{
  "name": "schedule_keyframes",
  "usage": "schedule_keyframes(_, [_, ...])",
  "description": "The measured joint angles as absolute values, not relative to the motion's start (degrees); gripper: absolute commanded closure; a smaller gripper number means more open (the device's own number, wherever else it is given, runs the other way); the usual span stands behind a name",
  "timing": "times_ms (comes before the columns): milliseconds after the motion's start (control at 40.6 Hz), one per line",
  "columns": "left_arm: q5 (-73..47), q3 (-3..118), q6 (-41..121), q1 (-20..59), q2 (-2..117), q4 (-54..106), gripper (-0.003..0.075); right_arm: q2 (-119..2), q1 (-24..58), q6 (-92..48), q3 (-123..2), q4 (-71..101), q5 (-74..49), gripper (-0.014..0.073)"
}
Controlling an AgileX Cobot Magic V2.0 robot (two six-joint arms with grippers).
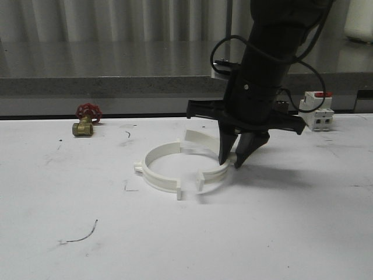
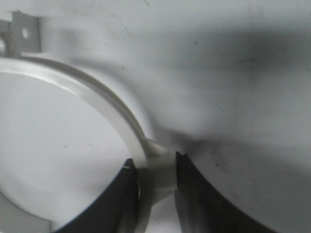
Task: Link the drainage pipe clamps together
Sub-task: 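Lower the held half against the placed half, closing the ring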
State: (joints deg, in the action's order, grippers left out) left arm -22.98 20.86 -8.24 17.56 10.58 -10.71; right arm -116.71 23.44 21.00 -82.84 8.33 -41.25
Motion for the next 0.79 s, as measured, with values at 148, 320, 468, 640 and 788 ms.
schedule_keyframes(148, [-22.98,20.86,-8.24,17.56,10.58,-10.71,0.0741,-117.58,23.44,21.13,-82.84,8.82,-40.79,0.0477])
schedule_keyframes(320, [-22.98,20.86,-8.24,17.56,10.58,-10.71,0.0741,-117.66,23.44,22.05,-82.84,9.19,-40.56,0.0477])
schedule_keyframes(468, [-22.98,20.86,-8.24,17.56,10.58,-10.71,0.0741,-117.66,23.44,22.80,-82.84,9.51,-40.31,0.0477])
schedule_keyframes(640, [-22.98,20.86,-8.24,17.56,10.58,-10.71,0.0741,-117.70,23.44,23.14,-82.84,10.18,-39.95,0.0477])
schedule_keyframes(788, [-22.98,20.86,-8.24,17.56,10.58,-10.71,0.0741,-117.79,23.44,23.14,-82.84,10.98,-39.70,0.0477])
